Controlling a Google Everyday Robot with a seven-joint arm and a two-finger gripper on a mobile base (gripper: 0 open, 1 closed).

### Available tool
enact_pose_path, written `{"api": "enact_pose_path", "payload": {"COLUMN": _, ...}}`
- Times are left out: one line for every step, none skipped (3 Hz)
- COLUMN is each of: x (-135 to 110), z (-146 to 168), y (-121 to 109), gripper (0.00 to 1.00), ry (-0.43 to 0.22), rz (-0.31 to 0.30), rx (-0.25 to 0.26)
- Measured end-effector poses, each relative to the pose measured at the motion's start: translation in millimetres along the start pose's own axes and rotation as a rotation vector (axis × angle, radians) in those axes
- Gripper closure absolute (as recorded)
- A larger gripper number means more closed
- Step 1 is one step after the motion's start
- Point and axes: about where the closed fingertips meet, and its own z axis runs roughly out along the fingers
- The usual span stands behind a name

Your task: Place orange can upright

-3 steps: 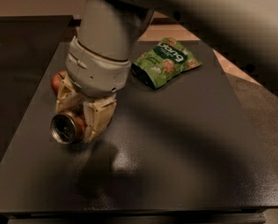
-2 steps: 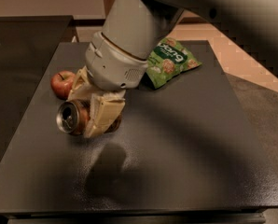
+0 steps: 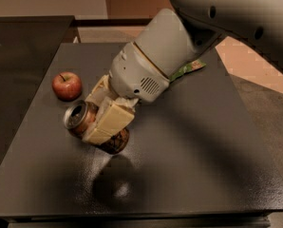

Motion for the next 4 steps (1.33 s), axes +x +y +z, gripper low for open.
{"api": "enact_pose_path", "payload": {"x": -1.8, "z": 7.1, "y": 10.3, "gripper": 1.00, "ry": -0.190, "rz": 0.059, "rx": -0.032}}
{"api": "enact_pose_path", "payload": {"x": -6.0, "z": 8.1, "y": 16.2, "gripper": 1.00, "ry": -0.368, "rz": 0.036, "rx": -0.055}}
{"api": "enact_pose_path", "payload": {"x": -9.7, "z": 8.4, "y": 18.0, "gripper": 1.00, "ry": -0.490, "rz": -0.005, "rx": -0.083}}
{"api": "enact_pose_path", "payload": {"x": -7.0, "z": 10.9, "y": 15.8, "gripper": 1.00, "ry": -0.555, "rz": -0.017, "rx": -0.111}}
